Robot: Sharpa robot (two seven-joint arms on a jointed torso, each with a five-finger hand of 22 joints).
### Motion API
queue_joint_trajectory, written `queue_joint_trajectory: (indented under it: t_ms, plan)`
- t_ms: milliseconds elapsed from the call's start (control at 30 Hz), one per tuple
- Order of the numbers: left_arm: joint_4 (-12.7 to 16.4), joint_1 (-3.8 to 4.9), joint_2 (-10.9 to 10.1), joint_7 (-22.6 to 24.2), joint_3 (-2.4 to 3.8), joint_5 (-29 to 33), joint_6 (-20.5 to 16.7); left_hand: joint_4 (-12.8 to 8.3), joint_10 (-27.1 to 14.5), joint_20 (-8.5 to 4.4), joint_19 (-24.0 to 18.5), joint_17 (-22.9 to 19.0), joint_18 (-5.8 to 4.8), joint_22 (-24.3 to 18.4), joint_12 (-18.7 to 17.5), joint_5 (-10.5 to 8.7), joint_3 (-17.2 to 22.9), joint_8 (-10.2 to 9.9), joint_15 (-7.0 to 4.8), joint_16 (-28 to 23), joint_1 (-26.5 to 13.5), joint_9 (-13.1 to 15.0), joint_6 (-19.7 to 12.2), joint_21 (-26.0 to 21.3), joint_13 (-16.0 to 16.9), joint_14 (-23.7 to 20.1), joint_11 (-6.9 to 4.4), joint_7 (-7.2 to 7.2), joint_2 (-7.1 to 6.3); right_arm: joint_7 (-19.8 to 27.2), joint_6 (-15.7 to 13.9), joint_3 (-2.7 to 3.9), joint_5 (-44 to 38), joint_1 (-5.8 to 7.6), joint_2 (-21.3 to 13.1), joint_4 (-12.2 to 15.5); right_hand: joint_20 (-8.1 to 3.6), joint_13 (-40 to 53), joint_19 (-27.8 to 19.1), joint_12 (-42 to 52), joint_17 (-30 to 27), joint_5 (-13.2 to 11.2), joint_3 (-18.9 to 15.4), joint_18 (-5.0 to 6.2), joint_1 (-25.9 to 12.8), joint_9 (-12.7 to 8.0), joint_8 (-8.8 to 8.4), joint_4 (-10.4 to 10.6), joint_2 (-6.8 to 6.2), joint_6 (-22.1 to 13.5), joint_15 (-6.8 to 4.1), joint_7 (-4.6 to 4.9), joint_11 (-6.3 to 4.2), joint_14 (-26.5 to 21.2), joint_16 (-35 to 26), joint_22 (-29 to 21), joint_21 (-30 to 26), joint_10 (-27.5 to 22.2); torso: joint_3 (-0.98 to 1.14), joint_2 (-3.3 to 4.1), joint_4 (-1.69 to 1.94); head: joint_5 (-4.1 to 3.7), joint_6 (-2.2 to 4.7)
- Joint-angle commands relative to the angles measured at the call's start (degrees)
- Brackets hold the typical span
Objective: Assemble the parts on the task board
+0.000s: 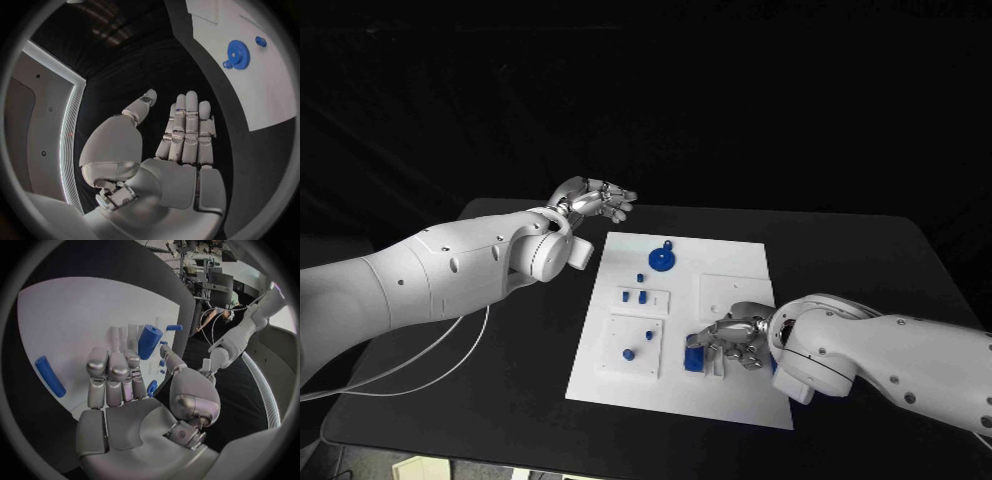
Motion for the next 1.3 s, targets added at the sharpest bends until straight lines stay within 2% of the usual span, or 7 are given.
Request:
queue_joint_trajectory:
  t_ms: [33, 267, 700, 767, 1067, 1167, 1300]
  plan:
    - [0.13, 0.05, 0.04, 0.25, 0.04, 0.3, 0.42, 0.07, 0.5, 0.11, 0.29, 0.08, 0.55, 0.07, -0.35, -0.15, -0.35, -0.05, 0.07, -0.35, -0.38, -0.09, 0.05, -0.27, -0.1, 0.27, -0.05, -0.17, -0.03, 1.76, 1.42, -0.15, -1.67, -0.27, -0.34, 0.63, -0.34, 0.07, 0.04, -0.28, -0.06, -0.07, -0.06, 4.83, 0.37, -0.07, -0.33, -0.77, -0.61, -0.39, -0.23, 0.02, 0.01, -0.03, -0.32, 0.61, -0.15, -0.2, 0.01, 0.02, 0.03, 0.02, 0.02]
    - [0.09, 0.05, -0.01, 0.2, 0.04, 0.3, 0.44, 0.06, 0.5, 0.11, 0.29, 0.11, 0.56, 0.08, -0.36, -0.14, -0.36, -0.06, 0.07, -0.38, -0.36, -0.1, 0.05, -0.28, -0.11, 0.27, -0.05, -0.17, 0.01, 4.46, 4.61, -0.13, -1.57, -0.56, -1.5, 1.94, -0.58, 0.19, 0.25, -0.39, -0.12, -0.06, 0.24, 4.83, 3.63, -0.07, -0.35, -1.86, -2.41, -0.33, -0.26, 0.0, -0.01, 0.05, -0.41, 0.49, -0.26, -0.04, 0.02, -0.01, -0.03, 0.0, 0.14]
    - [0.06, 0.04, 0.04, 0.23, 0.04, 0.3, 0.5, 0.03, 0.52, 0.12, 0.3, 0.15, 0.56, 0.1, -0.38, -0.13, -0.39, -0.05, 0.07, -0.41, -0.33, -0.1, 0.06, -0.31, -0.11, 0.27, -0.06, -0.17, 0.06, 3.81, 4.96, -0.12, -2.37, -0.81, -2.25, 2.46, -0.47, 0.35, 0.32, -0.51, -0.07, -0.06, -0.53, 4.83, 7.97, 0.0, -0.28, -1.9, -2.21, -0.15, -0.23, 0.0, -0.01, 0.1, -0.38, 0.52, -0.24, 0.16, 0.03, 0.0, -0.04, 0.04, 0.18]
    - [0.07, 0.04, 0.06, 0.3, 0.04, 0.3, 0.62, 0.03, 0.53, 0.12, 0.3, 0.16, 0.56, 0.1, -0.38, -0.13, -0.4, -0.05, 0.07, -0.41, -0.33, -0.1, 0.06, -0.32, -0.11, 0.27, -0.06, -0.17, 0.07, 3.68, 4.69, -0.12, -2.41, -0.81, -2.23, 2.32, -0.41, 0.35, 0.35, -0.53, -0.05, -0.07, -0.69, 4.83, 7.86, 0.0, -0.26, -1.71, -1.55, -0.09, -0.22, 0.0, -0.01, 0.11, -0.37, 0.51, -0.25, 0.22, 0.04, 0.01, -0.04, 0.02, 0.18]
    - [0.08, 0.04, 0.04, 0.27, 0.04, 0.3, 0.65, 0.12, 0.56, 0.13, 0.32, 0.25, 0.55, 0.12, -0.41, -0.14, -0.47, -0.04, 0.08, -0.48, -0.42, -0.11, 0.08, -0.38, -0.12, 0.28, -0.06, -0.17, 0.27, 3.49, 5.01, -0.12, -2.29, -0.81, -1.91, 2.1, -0.11, 0.36, 0.22, -0.77, -0.02, -0.06, 0.02, 4.83, 5.43, -0.15, -0.38, 0.87, 5.88, 0.09, -0.25, -0.06, -0.06, 0.06, -0.38, 0.47, -0.44, 0.33, -0.01, 0.01, 0.0, -0.02, 0.13]
    - [0.09, 0.04, 0.05, 0.28, 0.03, 0.3, 0.73, 0.1, 0.56, 0.13, 0.32, 0.26, 0.56, 0.13, -0.41, -0.13, -0.47, -0.04, 0.08, -0.5, -0.39, -0.11, 0.09, -0.39, -0.12, 0.28, -0.06, -0.18, 0.28, 3.2, 5.48, -0.12, -2.28, -0.81, -1.89, 2.1, -0.06, 0.43, 0.15, -0.85, 0.01, -0.04, 3.41, 4.83, 6.19, -0.28, -0.49, 1.99, 6.34, 0.2, -0.26, -0.06, -0.06, 0.04, -0.37, 0.57, -0.41, 0.4, -0.03, 0.0, 0.0, -0.04, 0.1]
    - [0.11, 0.04, 0.02, 0.25, 0.03, 0.3, 0.69, 0.06, 0.58, 0.12, 0.32, 0.3, 0.57, 0.14, -0.42, -0.13, -0.47, -0.04, 0.07, -0.52, -0.31, -0.12, 0.1, -0.42, -0.13, 0.28, -0.07, -0.19, 0.32, 2.93, 6.29, -0.12, -2.16, -0.81, -1.95, 2.04, 0.22, 0.6, 0.4, -0.91, 0.05, -0.08, 9.75, 4.83, 7.1, -0.44, -0.59, 3.31, 4.88, 0.38, -0.14, 0.04, 0.03, 0.15, -0.28, 0.72, -0.12, 0.59, -0.04, -0.01, 0.02, -0.01, 0.0]
